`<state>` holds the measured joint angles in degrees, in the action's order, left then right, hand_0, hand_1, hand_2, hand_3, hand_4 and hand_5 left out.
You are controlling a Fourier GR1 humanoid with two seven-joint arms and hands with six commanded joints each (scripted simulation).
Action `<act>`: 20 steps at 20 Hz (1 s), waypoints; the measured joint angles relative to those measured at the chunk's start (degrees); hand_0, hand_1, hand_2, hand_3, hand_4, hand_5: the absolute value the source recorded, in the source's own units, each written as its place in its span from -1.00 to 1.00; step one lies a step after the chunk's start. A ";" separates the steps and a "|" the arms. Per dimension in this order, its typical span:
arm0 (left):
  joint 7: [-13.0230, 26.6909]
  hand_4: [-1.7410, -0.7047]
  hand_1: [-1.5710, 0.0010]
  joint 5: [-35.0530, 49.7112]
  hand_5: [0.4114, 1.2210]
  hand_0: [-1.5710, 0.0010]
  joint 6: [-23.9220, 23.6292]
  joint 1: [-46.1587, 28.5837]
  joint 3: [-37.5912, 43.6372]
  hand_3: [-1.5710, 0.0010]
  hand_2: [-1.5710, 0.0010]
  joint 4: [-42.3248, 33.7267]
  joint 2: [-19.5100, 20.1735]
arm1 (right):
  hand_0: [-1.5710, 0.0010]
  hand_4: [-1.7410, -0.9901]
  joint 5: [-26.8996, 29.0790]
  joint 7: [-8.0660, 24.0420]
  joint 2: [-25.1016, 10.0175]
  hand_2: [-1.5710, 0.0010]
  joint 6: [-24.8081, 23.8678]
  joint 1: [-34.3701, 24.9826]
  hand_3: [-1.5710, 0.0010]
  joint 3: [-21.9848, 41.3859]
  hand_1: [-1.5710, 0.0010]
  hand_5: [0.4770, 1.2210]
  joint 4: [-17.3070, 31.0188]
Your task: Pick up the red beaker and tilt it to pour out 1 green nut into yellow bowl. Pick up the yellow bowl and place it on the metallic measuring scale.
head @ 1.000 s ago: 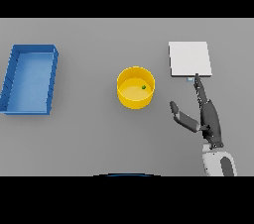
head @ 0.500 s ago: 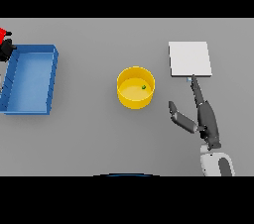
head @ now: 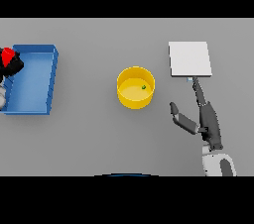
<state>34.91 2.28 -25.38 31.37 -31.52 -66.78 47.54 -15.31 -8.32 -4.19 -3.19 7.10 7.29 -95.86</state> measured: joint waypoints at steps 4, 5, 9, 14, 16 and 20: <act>0.01 0.49 0.23 3.89 -0.19 0.05 6.93 -1.18 -0.87 0.26 0.22 -3.34 1.97 | 1.00 0.49 0.64 -0.58 0.06 1.00 0.57 0.01 1.00 0.14 1.00 -0.49 -0.54; -0.09 0.59 0.38 5.20 -0.23 0.24 9.31 -1.41 -0.80 0.41 0.37 -4.61 3.50 | 1.00 0.49 0.15 0.01 0.11 1.00 0.23 0.11 1.00 0.23 1.00 -0.49 -0.34; -0.35 0.79 0.75 8.37 -0.33 0.69 13.90 -1.88 -0.72 0.76 0.74 -5.52 4.67 | 1.00 0.47 0.10 0.31 0.38 1.00 0.15 0.17 1.00 0.46 1.00 -0.49 -0.80; -2.31 0.85 0.92 8.15 -0.35 0.90 12.50 -1.26 0.16 0.92 0.92 -5.29 4.43 | 1.00 0.45 -1.91 2.25 0.51 1.00 -0.61 0.08 1.00 1.27 1.00 -0.51 -0.92; -4.14 0.84 0.95 9.03 -0.36 0.93 12.25 -0.66 1.26 0.95 0.95 -4.69 3.88 | 1.00 0.45 -4.21 2.75 -0.20 1.00 -1.29 0.02 1.00 1.87 1.00 -0.50 -1.07; -4.72 0.86 0.98 8.70 -0.30 0.97 11.27 -0.98 0.99 0.98 0.98 -4.63 3.11 | 1.00 0.44 -4.87 2.03 -3.31 1.00 3.14 -3.77 1.00 3.49 1.00 -0.38 -1.03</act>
<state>30.19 10.98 -14.12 30.39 -30.53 -71.41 50.65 -20.18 -6.29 -7.50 -0.05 3.33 10.77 -96.89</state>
